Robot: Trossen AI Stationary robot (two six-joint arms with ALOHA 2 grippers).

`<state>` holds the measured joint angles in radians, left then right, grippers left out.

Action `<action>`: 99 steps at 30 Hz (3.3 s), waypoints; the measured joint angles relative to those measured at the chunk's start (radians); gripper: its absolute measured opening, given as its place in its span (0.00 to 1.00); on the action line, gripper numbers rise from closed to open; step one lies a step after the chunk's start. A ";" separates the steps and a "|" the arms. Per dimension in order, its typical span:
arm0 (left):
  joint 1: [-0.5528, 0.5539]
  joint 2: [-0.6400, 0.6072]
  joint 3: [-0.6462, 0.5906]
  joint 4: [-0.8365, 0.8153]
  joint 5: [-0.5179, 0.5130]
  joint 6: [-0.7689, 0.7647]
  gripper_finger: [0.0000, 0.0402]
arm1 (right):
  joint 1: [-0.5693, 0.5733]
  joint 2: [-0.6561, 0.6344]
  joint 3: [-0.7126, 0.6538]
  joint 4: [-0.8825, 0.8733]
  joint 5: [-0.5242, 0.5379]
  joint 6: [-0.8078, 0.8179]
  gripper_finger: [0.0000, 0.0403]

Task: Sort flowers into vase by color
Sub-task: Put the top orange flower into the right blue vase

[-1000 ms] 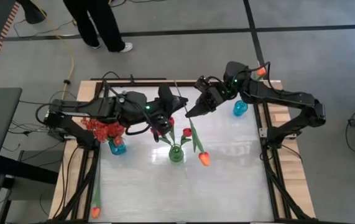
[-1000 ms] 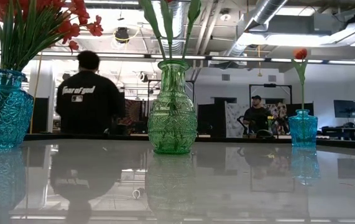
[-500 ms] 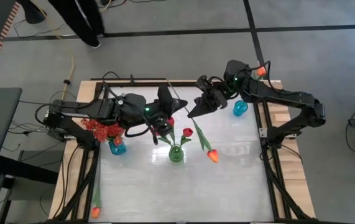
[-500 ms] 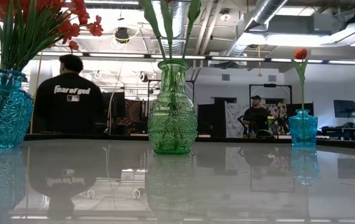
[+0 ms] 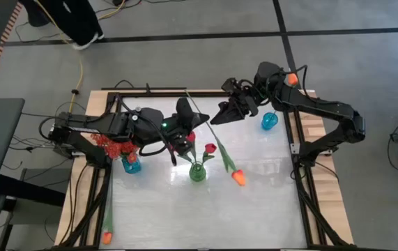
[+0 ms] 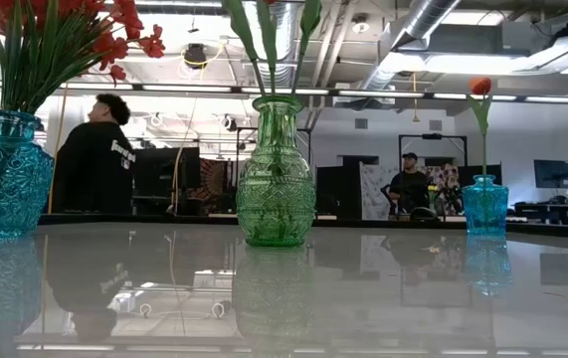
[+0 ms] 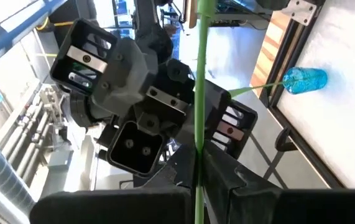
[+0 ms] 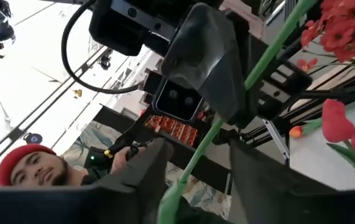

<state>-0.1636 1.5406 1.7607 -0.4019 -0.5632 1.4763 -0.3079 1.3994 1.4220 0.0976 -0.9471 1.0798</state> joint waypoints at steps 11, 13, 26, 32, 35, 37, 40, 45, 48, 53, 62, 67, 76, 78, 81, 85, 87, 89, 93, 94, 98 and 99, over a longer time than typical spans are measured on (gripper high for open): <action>-0.016 -0.058 -0.001 0.020 0.110 -0.279 0.00 | -0.111 -0.035 0.000 0.078 -0.040 -0.140 0.63; -0.016 -0.088 -0.001 0.024 0.165 -0.364 0.00 | -0.137 -0.053 0.000 0.078 -0.042 -0.197 0.63; 0.196 -0.149 0.000 0.101 0.515 -1.346 0.00 | -0.090 -0.101 0.000 0.125 0.167 -0.912 0.63; 0.214 -0.132 0.000 0.103 0.555 -1.416 0.00 | -0.035 -0.100 0.000 0.176 0.325 -1.063 0.63; 0.213 -0.122 -0.001 0.099 0.555 -1.432 0.00 | -0.015 -0.094 0.005 0.191 0.352 -1.066 0.63; 0.215 -0.114 0.000 0.104 0.552 -1.438 0.00 | -0.003 -0.084 0.011 0.186 0.354 -1.065 0.63; 0.218 -0.095 0.000 0.109 0.552 -1.439 0.00 | 0.013 -0.052 0.034 0.175 0.367 -1.057 0.63; 0.222 -0.081 0.000 0.108 0.554 -1.437 0.00 | 0.028 -0.018 0.081 0.166 0.385 -1.047 0.63; 0.223 -0.080 -0.001 0.099 0.554 -1.434 0.00 | 0.042 -0.003 0.100 0.163 0.386 -1.043 0.63; 0.223 -0.080 -0.001 0.101 0.550 -1.433 0.00 | 0.058 -0.004 0.105 0.158 0.420 -1.055 0.63; 0.223 -0.068 0.000 0.102 0.549 -1.433 0.00 | 0.084 0.030 0.105 0.146 0.479 -1.050 0.63; 0.223 -0.067 0.000 0.101 0.548 -1.433 0.00 | 0.095 0.035 0.105 0.143 0.480 -1.059 0.63; 0.224 -0.066 0.000 0.100 0.502 -1.434 0.00 | 0.104 0.037 0.105 0.143 0.483 -1.062 0.39; 0.224 -0.066 0.000 0.100 0.502 -1.434 0.00 | 0.103 0.037 0.105 0.143 0.484 -1.062 0.30; 0.224 -0.066 0.000 0.100 0.503 -1.434 0.00 | 0.103 0.037 0.105 0.142 0.486 -1.062 0.17; 0.224 -0.066 0.000 0.100 0.504 -1.434 0.00 | 0.103 0.037 0.105 0.143 0.487 -1.064 0.06; 0.224 -0.066 0.000 0.100 0.503 -1.434 0.02 | 0.102 0.036 0.105 0.142 0.487 -1.077 0.06; 0.223 -0.066 0.000 0.099 0.503 -1.425 0.05 | 0.095 0.031 0.104 0.139 0.486 -1.086 0.06; 0.223 -0.076 0.000 0.058 0.499 -1.406 0.14 | 0.069 0.004 0.103 0.110 0.486 -1.075 0.08; 0.224 -0.083 0.000 0.049 0.488 -1.404 0.17 | 0.061 -0.006 0.103 0.091 0.487 -1.076 0.08; 0.223 -0.128 0.000 -0.011 0.369 -1.402 0.26 | 0.018 -0.081 0.103 -0.094 0.509 -1.115 0.07; 0.223 -0.141 0.000 -0.032 0.338 -1.402 0.28 | 0.007 -0.101 0.103 -0.167 0.522 -1.134 0.07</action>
<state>0.0593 1.3995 1.7607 -0.4342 -0.2254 0.0742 -0.3007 1.2982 1.5249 -0.0691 -0.4248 -0.0538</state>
